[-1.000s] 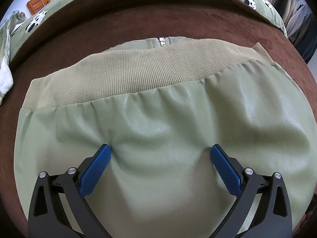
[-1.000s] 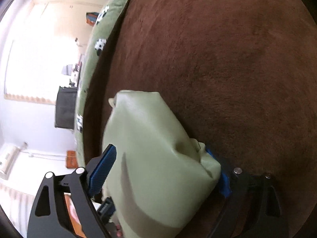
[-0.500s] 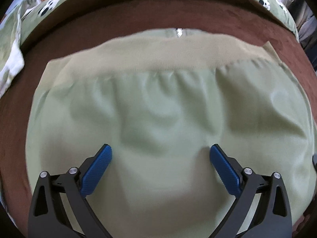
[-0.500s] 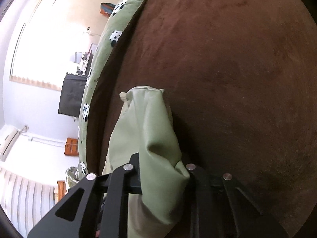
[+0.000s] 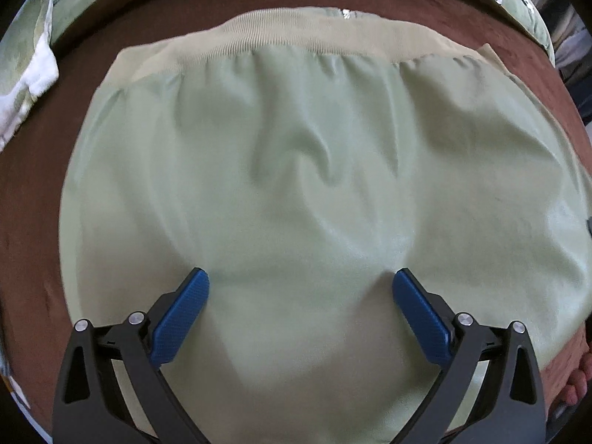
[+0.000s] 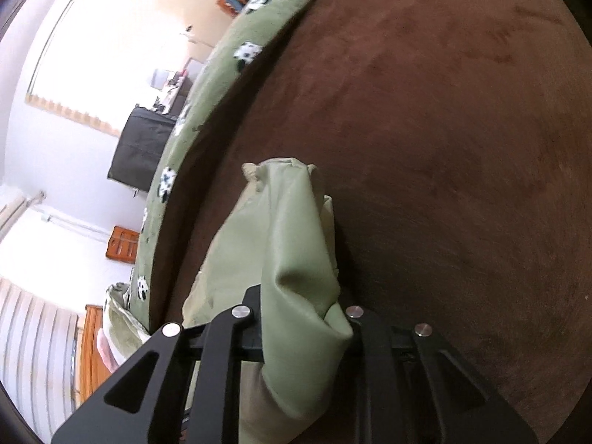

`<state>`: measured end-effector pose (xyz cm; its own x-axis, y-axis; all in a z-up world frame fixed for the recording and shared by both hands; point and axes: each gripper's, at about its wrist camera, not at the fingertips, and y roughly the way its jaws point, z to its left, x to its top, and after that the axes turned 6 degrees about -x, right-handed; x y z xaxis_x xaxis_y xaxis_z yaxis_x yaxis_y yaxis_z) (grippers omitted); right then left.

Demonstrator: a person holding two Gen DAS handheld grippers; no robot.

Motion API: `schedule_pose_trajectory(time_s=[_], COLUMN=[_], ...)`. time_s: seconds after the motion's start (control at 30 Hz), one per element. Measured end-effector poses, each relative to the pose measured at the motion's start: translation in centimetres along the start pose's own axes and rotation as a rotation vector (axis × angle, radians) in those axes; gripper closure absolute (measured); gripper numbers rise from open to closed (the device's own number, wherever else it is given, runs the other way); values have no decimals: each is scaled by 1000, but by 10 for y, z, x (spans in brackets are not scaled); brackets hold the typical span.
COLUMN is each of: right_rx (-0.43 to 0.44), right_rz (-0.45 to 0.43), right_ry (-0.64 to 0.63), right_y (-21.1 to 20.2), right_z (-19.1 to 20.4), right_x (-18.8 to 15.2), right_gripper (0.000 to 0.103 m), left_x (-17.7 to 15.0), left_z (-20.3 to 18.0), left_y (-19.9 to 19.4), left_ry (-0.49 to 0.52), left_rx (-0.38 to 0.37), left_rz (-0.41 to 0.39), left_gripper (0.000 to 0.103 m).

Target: Fold large clothes

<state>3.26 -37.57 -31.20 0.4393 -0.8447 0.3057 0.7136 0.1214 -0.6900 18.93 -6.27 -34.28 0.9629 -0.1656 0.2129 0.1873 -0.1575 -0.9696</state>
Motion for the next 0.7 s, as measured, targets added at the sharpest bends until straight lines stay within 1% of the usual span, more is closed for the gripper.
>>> schedule_pose_trajectory(time_s=[0.1,0.2,0.33,0.43,0.57,0.67,0.7], right_rx=[39,78,139,218,245,271,270], right_rz=[-19,-33,-25,18,56,99,112], right_ry=[-79,-201,-411,-515,-692,-773,-811], right_y=[-13,-27,-42,-46,-47,-43,-41], right_z=[27,68,130,169,206,223,228], right_x=[1,-2,-20,-40,-65,-80,-87], right_gripper=[86,86,86,86,86,86,86], left_x=[2,4,2,1,-5,-5,-11], left_z=[3,5,9,12,16,18,19], left_y=[5,7,9,7,6,5,3], left_ry=[-12,-23,-30,-34,-21,-10,-1], left_rx=[-3,-12,-19,-36,-43,-45,-39], left_rz=[2,0,-9,-22,-34,-40,-41], left_gripper=[5,5,5,5,6,6,6])
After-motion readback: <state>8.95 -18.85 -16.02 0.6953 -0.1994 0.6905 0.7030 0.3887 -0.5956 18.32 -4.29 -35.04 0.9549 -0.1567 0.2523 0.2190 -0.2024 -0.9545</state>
